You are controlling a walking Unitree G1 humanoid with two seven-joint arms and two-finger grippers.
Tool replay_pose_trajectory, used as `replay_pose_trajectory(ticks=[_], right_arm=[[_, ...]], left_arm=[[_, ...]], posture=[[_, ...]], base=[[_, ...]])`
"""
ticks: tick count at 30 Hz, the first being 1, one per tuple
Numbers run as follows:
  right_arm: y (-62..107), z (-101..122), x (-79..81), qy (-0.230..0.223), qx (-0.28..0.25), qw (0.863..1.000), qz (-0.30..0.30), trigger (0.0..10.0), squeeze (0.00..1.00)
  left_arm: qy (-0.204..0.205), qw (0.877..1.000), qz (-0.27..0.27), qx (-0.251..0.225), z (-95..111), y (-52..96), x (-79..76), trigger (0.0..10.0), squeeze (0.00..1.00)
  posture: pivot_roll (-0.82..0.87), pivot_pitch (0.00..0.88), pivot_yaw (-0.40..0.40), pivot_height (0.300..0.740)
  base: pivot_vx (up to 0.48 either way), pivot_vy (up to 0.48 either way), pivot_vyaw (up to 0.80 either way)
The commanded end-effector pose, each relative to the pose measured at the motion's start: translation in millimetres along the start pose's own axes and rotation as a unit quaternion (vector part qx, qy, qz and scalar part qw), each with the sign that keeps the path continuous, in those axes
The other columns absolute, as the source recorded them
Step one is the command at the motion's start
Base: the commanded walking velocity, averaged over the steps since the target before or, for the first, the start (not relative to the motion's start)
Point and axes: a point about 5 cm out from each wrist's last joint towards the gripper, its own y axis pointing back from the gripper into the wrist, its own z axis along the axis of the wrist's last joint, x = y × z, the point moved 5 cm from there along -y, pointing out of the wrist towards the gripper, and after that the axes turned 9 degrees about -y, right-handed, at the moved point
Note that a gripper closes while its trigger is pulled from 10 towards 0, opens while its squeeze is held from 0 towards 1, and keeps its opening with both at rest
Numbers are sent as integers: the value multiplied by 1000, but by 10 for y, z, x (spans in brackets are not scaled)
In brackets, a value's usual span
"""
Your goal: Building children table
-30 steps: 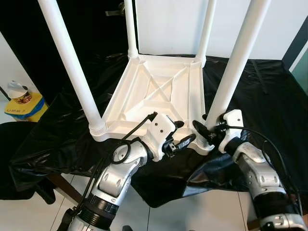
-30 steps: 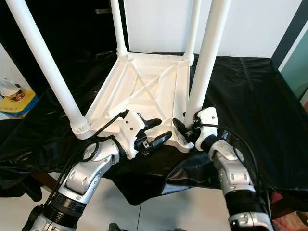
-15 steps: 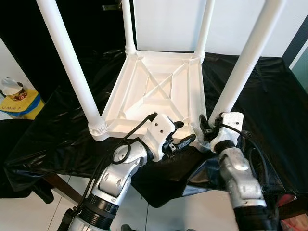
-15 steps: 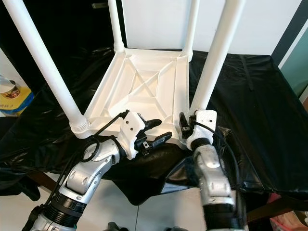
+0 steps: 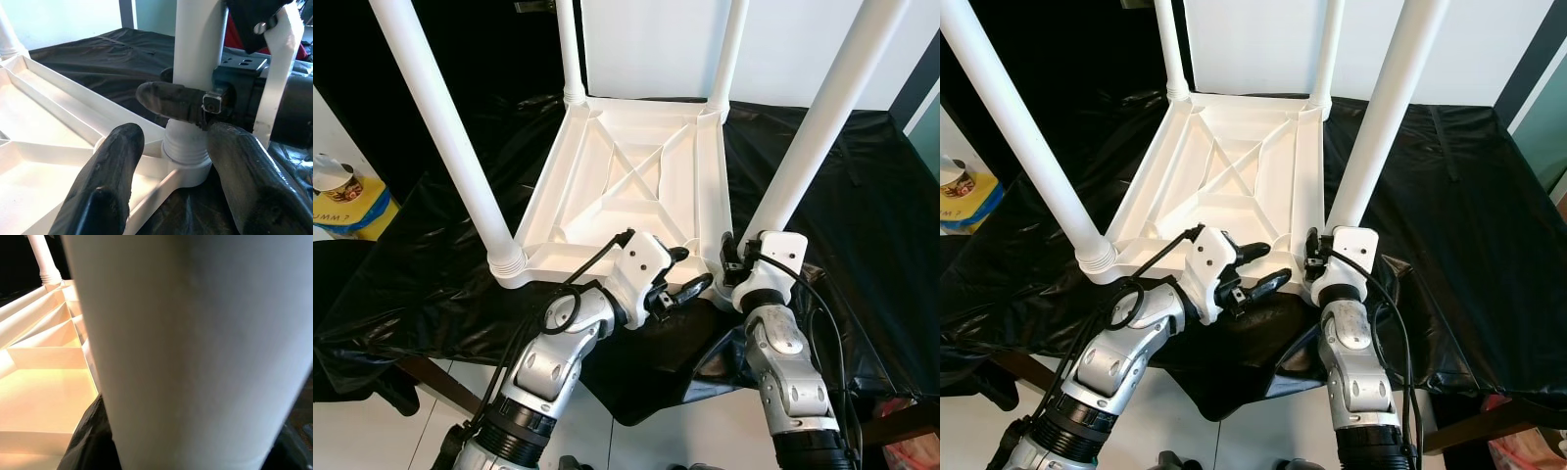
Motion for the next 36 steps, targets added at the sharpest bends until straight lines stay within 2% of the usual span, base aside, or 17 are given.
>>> replay_pose_trajectory(ticks=[1,6,7,8,12,16,17,19,20,21,22,25,27,28,33,34,36], right_arm=[[43,-195,-59,-13,43,999,-12,10000,0],[42,-171,-55,-10,40,999,-7,10000,0],[42,-163,-59,-10,39,999,-5,10000,455],[40,-151,-64,-9,38,999,-2,10000,1000],[39,-110,-64,-9,31,999,11,10000,1000],[62,-48,-51,-19,26,998,55,10000,1000],[83,-7,-72,-20,25,995,89,10000,1000],[89,5,-83,-20,25,995,98,10000,1000],[101,10,-85,-16,29,992,119,10000,675],[101,10,-85,-16,29,992,119,10000,675],[116,45,-118,-4,33,987,155,10000,0],[106,77,-155,18,38,980,195,10000,0],[72,70,-172,48,58,966,249,10000,0],[72,70,-172,48,58,966,249,10000,0],[-11,36,-137,84,84,941,318,10000,0],[-32,13,-120,94,88,935,329,9216,0],[-43,-2,-108,100,90,933,335,9216,0]], left_arm=[[7,1000,-10,1,-23,-1,-36,10000,0],[8,1000,-9,1,-23,1,-42,10000,0],[8,1000,-9,1,-23,2,-41,10000,0],[8,1000,-8,1,-23,3,-40,10000,0],[9,1000,-7,2,-24,3,-36,10000,0],[7,1000,-5,1,-18,2,-28,10000,0],[7,1000,-5,1,-16,-1,-20,10000,0],[6,1000,-5,0,-16,-3,-19,10000,0],[6,1000,-5,0,-15,-5,-15,10000,0],[6,1000,-5,0,-15,-5,-15,10000,0],[5,1000,-7,-1,-10,-9,-12,10000,0],[3,1000,-10,-1,-12,-18,-7,10000,0],[1,1000,-18,-3,-6,-32,-24,10000,0],[1,1000,-18,-3,-6,-32,-24,10000,0],[-3,1000,-27,-6,3,-58,-37,10000,0],[-5,1000,-28,-6,7,-59,-34,10000,0],[-6,1000,-28,-6,10,-59,-31,10000,0]], posture=[[-145,118,2,740],[-143,119,0,740],[-143,119,0,740],[-141,119,-4,740],[-140,118,-7,740],[-139,112,-10,740],[-141,107,-8,740],[-141,107,-8,740],[-145,102,-6,740],[-145,102,-6,740],[-151,98,-3,740],[-157,93,0,740],[-166,82,5,740],[-166,82,5,740],[-166,69,2,740],[-161,67,0,740],[-161,67,0,740]], base=[[0,0,0],[0,0,0],[0,0,0],[0,0,0],[0,0,0],[0,0,0],[0,0,0],[0,0,0],[0,0,0],[0,0,0],[0,0,0],[0,0,0],[0,0,0],[0,0,0],[0,0,0],[0,0,0],[0,0,0]])
